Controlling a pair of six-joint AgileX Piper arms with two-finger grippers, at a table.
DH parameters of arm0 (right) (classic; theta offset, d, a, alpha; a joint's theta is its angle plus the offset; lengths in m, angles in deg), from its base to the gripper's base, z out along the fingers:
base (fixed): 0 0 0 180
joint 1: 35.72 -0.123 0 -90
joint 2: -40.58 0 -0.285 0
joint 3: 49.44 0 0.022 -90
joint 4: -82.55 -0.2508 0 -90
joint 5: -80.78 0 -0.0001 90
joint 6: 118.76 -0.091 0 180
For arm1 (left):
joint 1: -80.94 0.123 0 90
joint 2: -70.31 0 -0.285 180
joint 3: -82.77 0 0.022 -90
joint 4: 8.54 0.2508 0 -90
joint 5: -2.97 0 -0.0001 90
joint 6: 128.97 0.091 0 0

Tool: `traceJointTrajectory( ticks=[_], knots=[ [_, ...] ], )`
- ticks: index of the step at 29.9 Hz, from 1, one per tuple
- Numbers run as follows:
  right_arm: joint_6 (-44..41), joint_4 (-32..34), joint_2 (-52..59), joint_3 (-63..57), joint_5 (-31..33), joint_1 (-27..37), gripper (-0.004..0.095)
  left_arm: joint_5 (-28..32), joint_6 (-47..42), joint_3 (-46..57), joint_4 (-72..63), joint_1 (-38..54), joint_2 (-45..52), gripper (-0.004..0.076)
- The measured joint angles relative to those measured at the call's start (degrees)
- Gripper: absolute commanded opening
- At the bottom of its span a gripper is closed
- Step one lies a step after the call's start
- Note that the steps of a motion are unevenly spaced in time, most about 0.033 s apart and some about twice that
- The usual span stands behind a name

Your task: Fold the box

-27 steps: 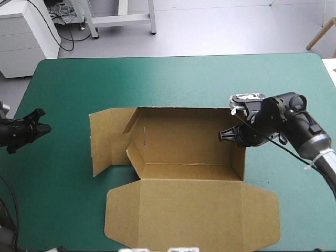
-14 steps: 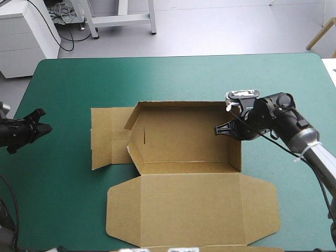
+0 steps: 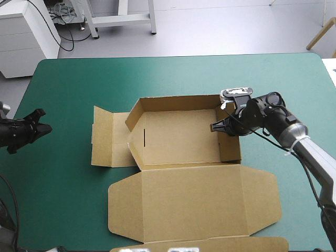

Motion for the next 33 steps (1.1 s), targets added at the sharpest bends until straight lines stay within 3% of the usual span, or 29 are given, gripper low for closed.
traceJointTrajectory(
  ticks=[3,5,19,26,33],
  knots=[
    [0.06,-0.41,-0.11,-0.05,0.16,0.00,0.0655,0.00,0.00,0.00,0.00,0.00,0.00,-0.0010],
    [0.11,-0.41,-0.16,-0.05,0.22,0.00,0.0681,0.00,0.00,0.00,0.00,0.00,0.00,-0.0010],
    [0.16,0.00,3.52,13.25,9.42,0.00,0.0680,0.00,0.44,0.00,0.00,0.00,0.00,-0.0010],
    [-0.10,0.55,10.19,14.17,15.01,0.00,0.0680,0.00,0.44,0.00,0.00,0.00,0.00,-0.0010],
    [-1.77,0.86,14.21,14.17,16.68,0.00,0.0680,0.00,0.44,0.00,-0.07,0.00,0.00,-0.0010]
  ],
)
